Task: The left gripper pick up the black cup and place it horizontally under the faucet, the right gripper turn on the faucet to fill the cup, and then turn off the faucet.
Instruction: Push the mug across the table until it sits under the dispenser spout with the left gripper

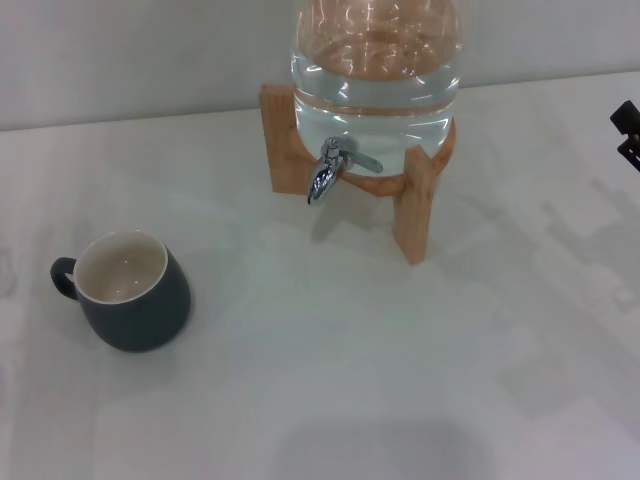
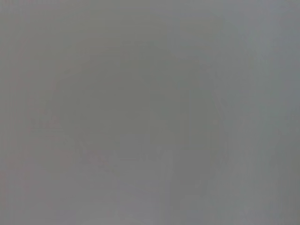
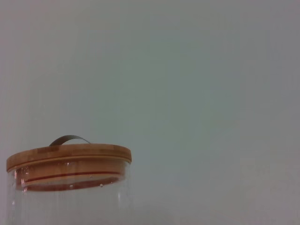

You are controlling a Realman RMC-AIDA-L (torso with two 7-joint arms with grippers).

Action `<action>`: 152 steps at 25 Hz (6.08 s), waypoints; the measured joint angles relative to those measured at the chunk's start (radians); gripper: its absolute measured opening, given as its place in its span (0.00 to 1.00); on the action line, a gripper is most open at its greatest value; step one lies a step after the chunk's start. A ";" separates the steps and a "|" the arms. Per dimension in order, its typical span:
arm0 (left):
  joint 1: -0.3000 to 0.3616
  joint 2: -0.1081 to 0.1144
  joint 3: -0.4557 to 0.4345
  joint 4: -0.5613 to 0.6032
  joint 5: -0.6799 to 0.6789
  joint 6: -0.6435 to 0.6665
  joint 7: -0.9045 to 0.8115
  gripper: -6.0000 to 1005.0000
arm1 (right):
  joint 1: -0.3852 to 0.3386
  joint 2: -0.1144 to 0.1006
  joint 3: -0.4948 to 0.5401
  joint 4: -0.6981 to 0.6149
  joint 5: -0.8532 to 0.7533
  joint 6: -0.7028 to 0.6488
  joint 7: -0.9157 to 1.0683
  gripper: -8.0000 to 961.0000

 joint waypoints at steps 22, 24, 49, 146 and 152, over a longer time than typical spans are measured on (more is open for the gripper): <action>0.004 0.002 0.076 -0.012 0.000 -0.005 0.000 0.49 | 0.009 -0.001 0.000 0.000 0.000 -0.004 0.001 0.90; 0.017 0.001 0.099 -0.008 0.000 -0.006 0.000 0.49 | 0.009 -0.001 0.000 0.000 0.000 -0.005 0.001 0.90; 0.066 -0.001 0.192 -0.011 0.000 -0.026 0.008 0.49 | 0.013 0.000 -0.023 0.000 -0.002 -0.031 -0.005 0.90; 0.076 -0.003 0.355 0.007 0.060 -0.084 0.048 0.48 | 0.023 0.000 -0.052 -0.009 -0.002 -0.073 -0.023 0.90; 0.073 -0.003 0.355 0.009 0.060 -0.079 0.054 0.48 | 0.025 0.000 -0.052 -0.010 -0.002 -0.079 -0.023 0.89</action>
